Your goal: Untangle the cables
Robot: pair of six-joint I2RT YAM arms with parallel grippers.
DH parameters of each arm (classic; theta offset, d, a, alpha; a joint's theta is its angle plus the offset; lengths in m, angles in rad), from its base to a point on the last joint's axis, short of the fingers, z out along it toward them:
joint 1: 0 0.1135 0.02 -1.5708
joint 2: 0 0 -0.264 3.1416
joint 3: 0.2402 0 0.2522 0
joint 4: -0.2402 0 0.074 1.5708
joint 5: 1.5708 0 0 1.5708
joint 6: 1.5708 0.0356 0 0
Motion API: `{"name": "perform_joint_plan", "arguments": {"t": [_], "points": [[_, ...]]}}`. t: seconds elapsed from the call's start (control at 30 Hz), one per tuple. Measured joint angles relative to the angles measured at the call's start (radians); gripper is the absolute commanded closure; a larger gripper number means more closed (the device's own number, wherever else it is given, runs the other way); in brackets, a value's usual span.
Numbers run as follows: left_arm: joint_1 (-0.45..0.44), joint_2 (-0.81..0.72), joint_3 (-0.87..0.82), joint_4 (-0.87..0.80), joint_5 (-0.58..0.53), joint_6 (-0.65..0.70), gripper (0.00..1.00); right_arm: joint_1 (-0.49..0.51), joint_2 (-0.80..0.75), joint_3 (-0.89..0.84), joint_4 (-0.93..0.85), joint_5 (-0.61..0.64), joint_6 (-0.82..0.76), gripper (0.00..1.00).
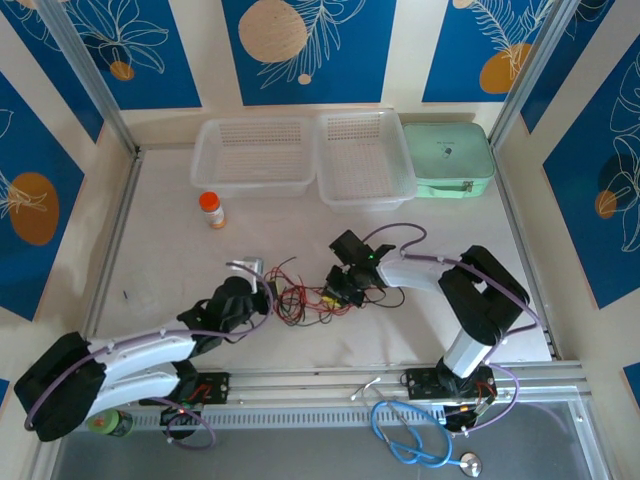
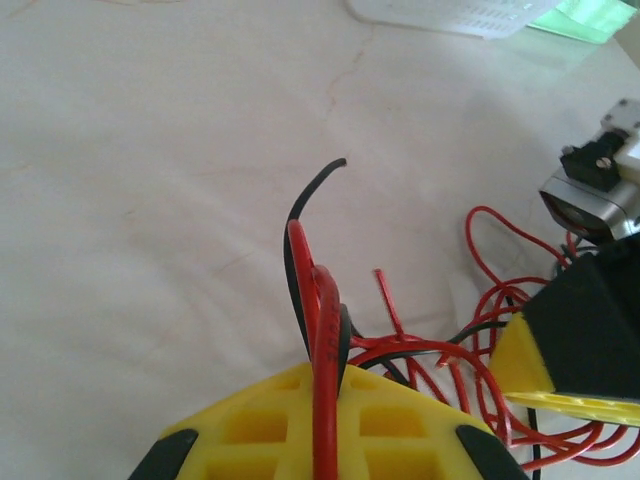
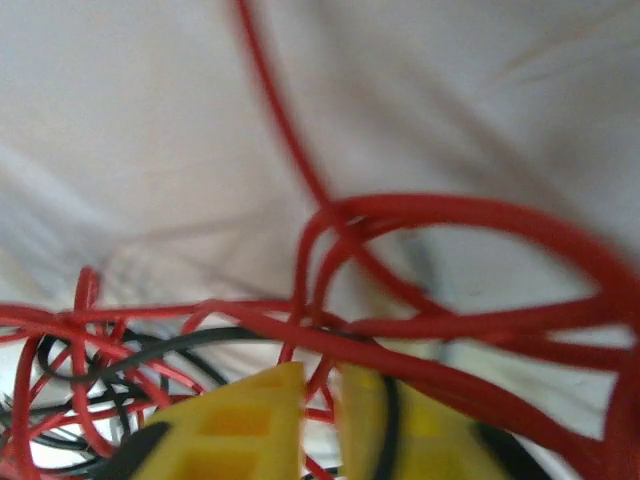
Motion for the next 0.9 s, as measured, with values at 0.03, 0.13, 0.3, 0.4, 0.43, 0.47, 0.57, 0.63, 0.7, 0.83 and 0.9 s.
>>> {"name": "perform_joint_plan", "arguments": {"t": [0.03,0.13,0.3,0.4,0.43,0.47,0.57,0.63,0.7,0.83,0.9], "points": [[0.0,-0.023,-0.015,-0.013,-0.009,-0.006,0.97,-0.012,-0.011,-0.019,0.0,0.0,-0.003,0.93],[-0.002,-0.096,-0.058,-0.063,-0.037,-0.028,0.9,-0.064,-0.087,-0.091,-0.006,0.005,-0.019,0.94],[-0.003,-0.179,-0.1,-0.122,-0.081,-0.058,0.83,-0.155,-0.196,-0.182,-0.034,0.018,-0.062,0.94],[-0.003,-0.185,-0.122,-0.146,-0.111,-0.071,0.75,-0.205,-0.23,-0.217,-0.051,0.023,-0.088,0.91],[-0.003,-0.179,-0.127,-0.154,-0.117,-0.077,0.72,-0.218,-0.238,-0.221,-0.053,0.026,-0.1,0.91],[-0.003,-0.171,-0.127,-0.158,-0.12,-0.077,0.7,-0.226,-0.242,-0.222,-0.057,0.028,-0.107,0.9],[-0.003,-0.133,-0.127,-0.16,-0.124,-0.081,0.67,-0.245,-0.247,-0.223,-0.07,0.037,-0.14,0.84],[-0.003,-0.099,-0.12,-0.164,-0.122,-0.077,0.65,-0.251,-0.257,-0.22,-0.091,0.042,-0.175,0.77],[-0.003,-0.079,-0.099,-0.183,-0.117,-0.066,0.58,-0.251,-0.276,-0.206,-0.127,0.049,-0.213,0.66],[-0.003,-0.079,0.003,-0.264,-0.095,-0.02,0.42,-0.245,-0.384,-0.13,-0.24,0.069,-0.314,0.38],[-0.004,-0.097,0.071,-0.314,-0.081,0.007,0.36,-0.237,-0.467,-0.08,-0.292,0.079,-0.357,0.29]]}}
